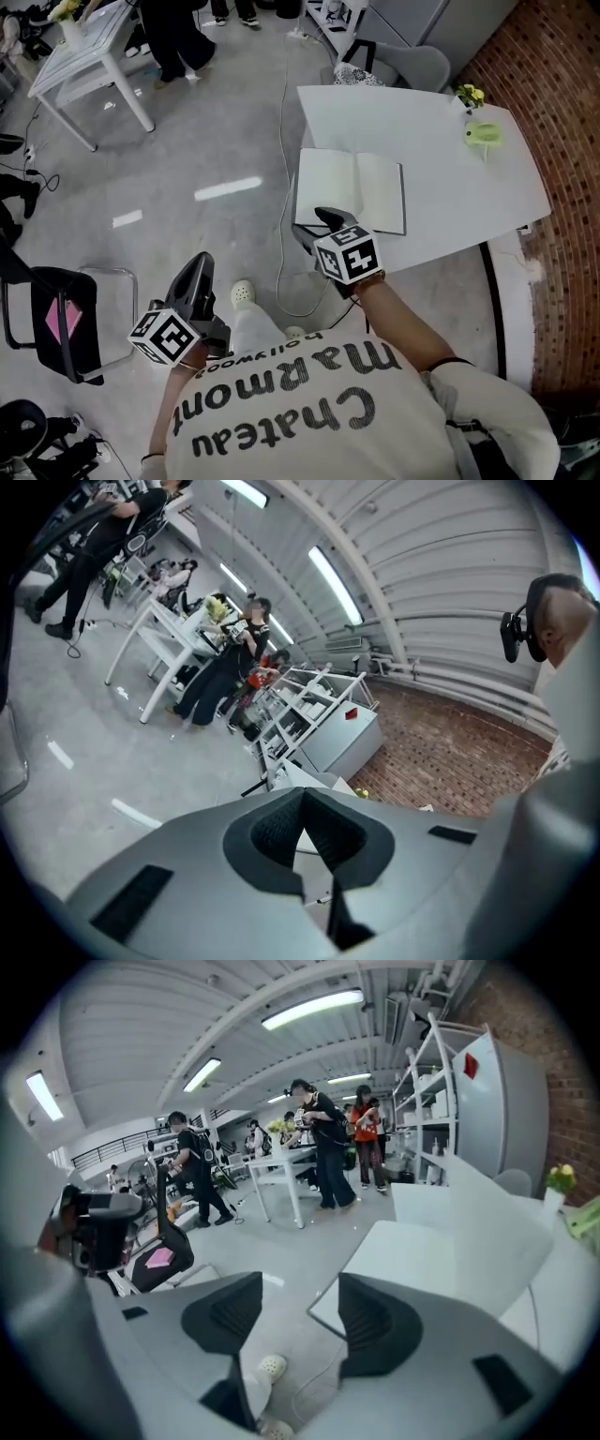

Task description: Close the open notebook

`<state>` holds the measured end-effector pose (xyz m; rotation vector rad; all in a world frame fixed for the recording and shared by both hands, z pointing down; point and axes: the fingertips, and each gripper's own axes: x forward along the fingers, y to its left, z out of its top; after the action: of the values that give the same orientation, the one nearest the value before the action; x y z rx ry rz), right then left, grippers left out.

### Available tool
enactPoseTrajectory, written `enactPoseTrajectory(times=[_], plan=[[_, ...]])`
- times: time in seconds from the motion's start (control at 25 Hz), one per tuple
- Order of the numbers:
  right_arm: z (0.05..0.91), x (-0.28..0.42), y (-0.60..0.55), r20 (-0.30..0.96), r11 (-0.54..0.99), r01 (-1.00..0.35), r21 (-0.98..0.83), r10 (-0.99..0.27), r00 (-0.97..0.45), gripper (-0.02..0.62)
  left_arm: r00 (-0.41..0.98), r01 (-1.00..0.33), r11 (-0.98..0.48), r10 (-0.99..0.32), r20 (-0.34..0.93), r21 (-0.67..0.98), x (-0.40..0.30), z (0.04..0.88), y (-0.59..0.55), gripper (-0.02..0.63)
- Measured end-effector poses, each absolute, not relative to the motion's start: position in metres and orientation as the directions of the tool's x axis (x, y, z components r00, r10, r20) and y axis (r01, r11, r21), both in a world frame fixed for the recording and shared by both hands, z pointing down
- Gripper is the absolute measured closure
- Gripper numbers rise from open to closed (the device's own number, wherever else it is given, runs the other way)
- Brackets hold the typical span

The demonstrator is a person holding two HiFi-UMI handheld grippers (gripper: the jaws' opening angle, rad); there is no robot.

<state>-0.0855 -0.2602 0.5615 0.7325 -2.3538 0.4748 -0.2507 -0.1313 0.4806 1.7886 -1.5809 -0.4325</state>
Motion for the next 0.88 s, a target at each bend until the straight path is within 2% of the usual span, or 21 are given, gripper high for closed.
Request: enactPoseTrajectory(times=[0.24, 0.44, 0.68, 0.88], plan=[[0.591, -0.099, -0.271, 0.72, 0.805, -0.59, -0.063, -0.373, -0.585, 0.285, 0.171, -0.711, 0.051, -0.955, 0.243, 0.701, -0.269, 0.502, -0.126, 0.604], [0.618, -0.103, -0.272, 0.784, 0.845, -0.519, 0.129, -0.408, -0.468, 0.24, 0.15, -0.698, 0.087, -0.953, 0.264, 0.711, -0.281, 0.516, -0.118, 0.604], [0.642, -0.106, -0.277, 0.812, 0.85, -0.419, 0.319, -0.473, -0.342, 0.235, 0.129, -0.684, 0.116, -0.952, 0.277, 0.72, -0.289, 0.523, -0.114, 0.604], [0.659, -0.104, -0.28, 0.803, 0.828, -0.353, 0.436, -0.535, -0.262, 0.255, 0.105, -0.672, 0.147, -0.951, 0.29, 0.726, -0.294, 0.532, -0.105, 0.604]])
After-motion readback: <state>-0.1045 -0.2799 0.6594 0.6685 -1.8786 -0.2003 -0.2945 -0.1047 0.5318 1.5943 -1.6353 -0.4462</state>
